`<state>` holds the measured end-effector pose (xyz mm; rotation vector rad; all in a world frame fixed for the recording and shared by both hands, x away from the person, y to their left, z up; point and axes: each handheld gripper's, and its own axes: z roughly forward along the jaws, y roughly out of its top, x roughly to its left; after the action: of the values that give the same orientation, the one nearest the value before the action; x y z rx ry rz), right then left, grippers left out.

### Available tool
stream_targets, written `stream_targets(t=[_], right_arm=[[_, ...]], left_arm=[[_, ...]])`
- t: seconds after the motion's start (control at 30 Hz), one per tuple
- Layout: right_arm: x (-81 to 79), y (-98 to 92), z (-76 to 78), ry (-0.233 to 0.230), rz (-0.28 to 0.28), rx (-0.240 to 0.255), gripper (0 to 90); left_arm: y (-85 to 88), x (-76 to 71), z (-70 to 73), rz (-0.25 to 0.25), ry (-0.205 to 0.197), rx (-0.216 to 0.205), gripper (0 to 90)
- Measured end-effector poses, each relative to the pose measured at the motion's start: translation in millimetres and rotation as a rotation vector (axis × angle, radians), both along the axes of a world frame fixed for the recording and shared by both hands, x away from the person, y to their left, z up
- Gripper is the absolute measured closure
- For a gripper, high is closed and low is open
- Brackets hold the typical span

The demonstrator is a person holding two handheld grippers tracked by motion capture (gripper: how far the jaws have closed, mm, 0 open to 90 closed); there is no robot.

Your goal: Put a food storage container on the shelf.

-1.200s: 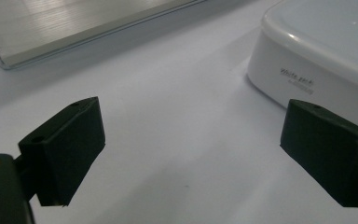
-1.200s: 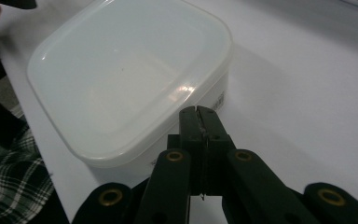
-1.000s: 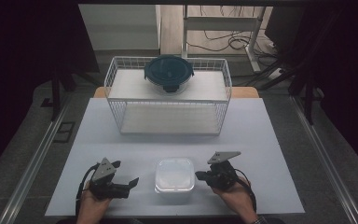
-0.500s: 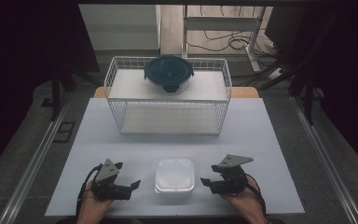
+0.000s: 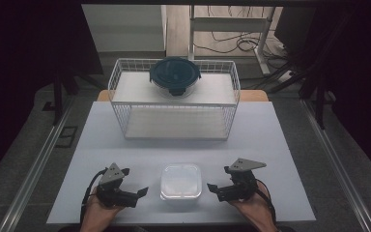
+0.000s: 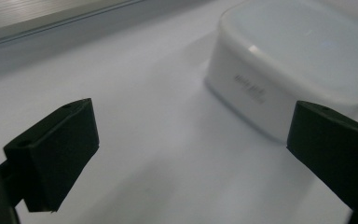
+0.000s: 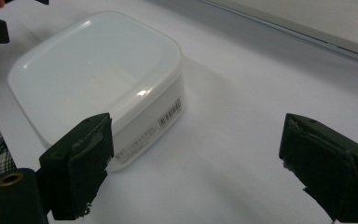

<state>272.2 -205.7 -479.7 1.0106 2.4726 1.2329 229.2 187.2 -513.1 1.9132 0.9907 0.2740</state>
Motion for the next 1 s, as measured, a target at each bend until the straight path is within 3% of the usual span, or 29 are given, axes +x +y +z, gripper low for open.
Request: stream_targets(t=[0.4,0.63,0.77,0.83,1.0], right_arm=[[-4.3,20.5,5.3,-0.02,0.04,0.024,16.5],[-0.8,33.8,2.8,0.002,0.055,0.036,16.9],[2.0,40.0,-3.0,0.032,0.069,0.028,13.0],[3.4,42.3,-7.1,0.05,0.073,0.02,11.3],[5.7,47.6,-13.9,0.118,0.101,0.042,11.8]], left_arm=[[-35.2,13.5,12.1,-0.091,-0.012,-0.017,7.6],[-53.5,26.7,16.1,-0.121,-0.014,-0.009,7.2],[-63.1,35.3,8.3,-0.133,0.034,-0.019,4.3],[-65.9,35.5,2.6,-0.141,0.053,0.0,4.0],[-66.2,34.8,-3.0,-0.189,0.127,-0.072,8.1]])
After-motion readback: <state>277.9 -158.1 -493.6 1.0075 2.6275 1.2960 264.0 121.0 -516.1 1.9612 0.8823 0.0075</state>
